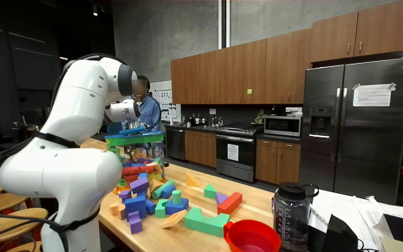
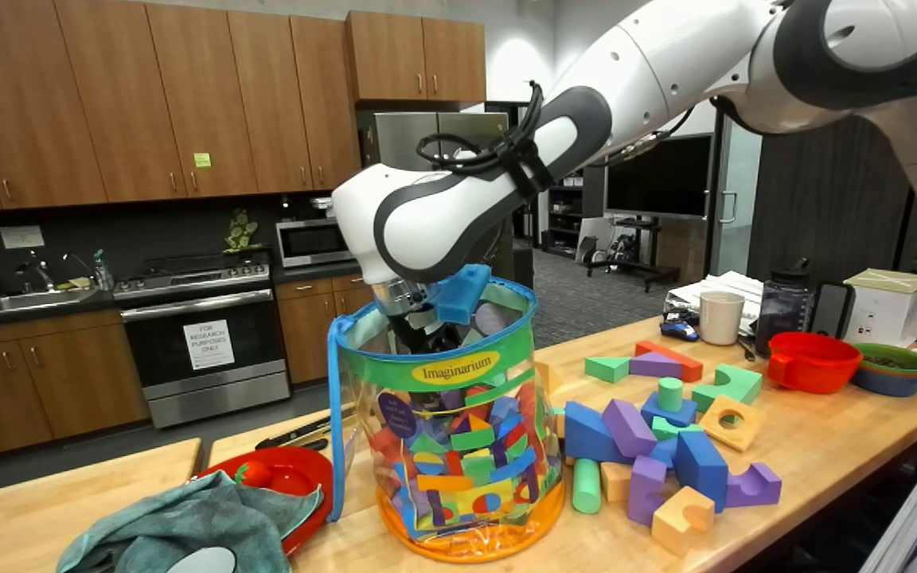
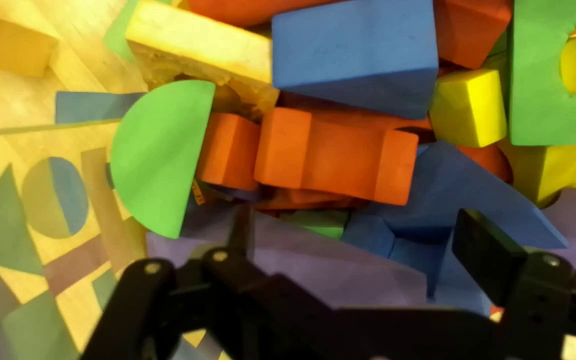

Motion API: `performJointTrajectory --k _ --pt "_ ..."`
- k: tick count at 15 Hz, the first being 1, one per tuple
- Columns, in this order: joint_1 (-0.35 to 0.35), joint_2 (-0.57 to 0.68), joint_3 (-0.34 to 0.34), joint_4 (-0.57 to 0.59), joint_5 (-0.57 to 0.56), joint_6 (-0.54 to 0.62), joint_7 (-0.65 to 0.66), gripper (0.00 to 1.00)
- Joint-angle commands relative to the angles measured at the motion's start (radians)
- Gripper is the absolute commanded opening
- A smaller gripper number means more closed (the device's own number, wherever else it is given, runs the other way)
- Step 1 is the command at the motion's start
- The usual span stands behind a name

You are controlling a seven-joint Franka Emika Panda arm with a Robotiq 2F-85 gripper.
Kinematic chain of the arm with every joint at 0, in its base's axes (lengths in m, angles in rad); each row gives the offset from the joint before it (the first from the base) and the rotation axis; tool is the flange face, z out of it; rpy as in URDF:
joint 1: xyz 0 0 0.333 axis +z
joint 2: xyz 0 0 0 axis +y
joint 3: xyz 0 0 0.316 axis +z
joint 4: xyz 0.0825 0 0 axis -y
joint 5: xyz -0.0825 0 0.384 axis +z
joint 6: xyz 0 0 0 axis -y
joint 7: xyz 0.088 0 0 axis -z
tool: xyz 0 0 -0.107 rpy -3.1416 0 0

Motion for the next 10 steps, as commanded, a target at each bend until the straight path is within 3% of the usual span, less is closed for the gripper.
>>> performJointTrajectory --k 1,7,8,9,10 --pt "0.015 0.015 0.007 0.029 -0.035 -0.013 -0.037 1.00" --pt "0.027 0.052 0.022 0.083 -0.032 0.014 -0.099 1.00" --pt "0.028 0.058 0.023 0.090 -0.029 0.016 -0.105 0.93" --pt "0.027 0.063 0.024 0.097 -0.022 0.020 -0.108 0.98" --pt "0.026 0.067 0.024 0.102 -0.017 0.022 -0.108 0.96"
